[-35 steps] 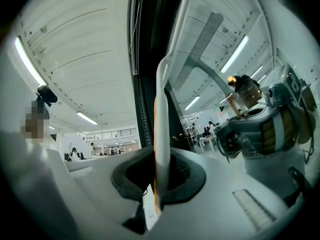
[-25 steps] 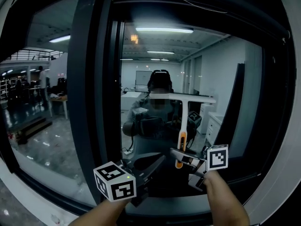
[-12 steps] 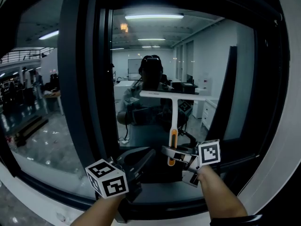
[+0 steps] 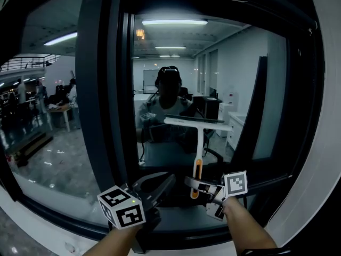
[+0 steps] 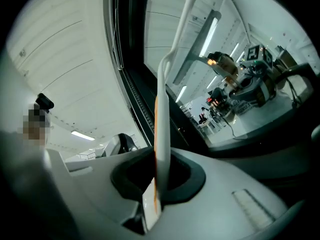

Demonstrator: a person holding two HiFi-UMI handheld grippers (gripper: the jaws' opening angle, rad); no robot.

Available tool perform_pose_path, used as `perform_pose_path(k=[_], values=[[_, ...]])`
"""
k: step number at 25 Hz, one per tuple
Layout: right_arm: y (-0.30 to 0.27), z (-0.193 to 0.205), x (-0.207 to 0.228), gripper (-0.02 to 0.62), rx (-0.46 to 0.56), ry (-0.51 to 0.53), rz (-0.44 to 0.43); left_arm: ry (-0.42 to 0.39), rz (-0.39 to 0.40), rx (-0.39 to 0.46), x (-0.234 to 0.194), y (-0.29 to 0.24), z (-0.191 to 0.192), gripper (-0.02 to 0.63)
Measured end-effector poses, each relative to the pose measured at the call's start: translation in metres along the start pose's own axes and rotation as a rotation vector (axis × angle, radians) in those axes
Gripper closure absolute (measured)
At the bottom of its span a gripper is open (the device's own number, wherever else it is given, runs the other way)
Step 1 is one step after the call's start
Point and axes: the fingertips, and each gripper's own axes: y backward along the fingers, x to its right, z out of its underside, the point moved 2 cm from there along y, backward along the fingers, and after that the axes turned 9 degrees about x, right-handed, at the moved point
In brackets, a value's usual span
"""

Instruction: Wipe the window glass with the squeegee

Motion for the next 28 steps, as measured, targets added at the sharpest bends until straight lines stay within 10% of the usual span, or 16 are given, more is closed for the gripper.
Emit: perform_pose_path(k=[28], values=[[0.026,0.109,0.030,0.571,-0.023,-0.170,0.101,0.095,-0.001,-0.065,-0.004,0.036,0.047,0.609]])
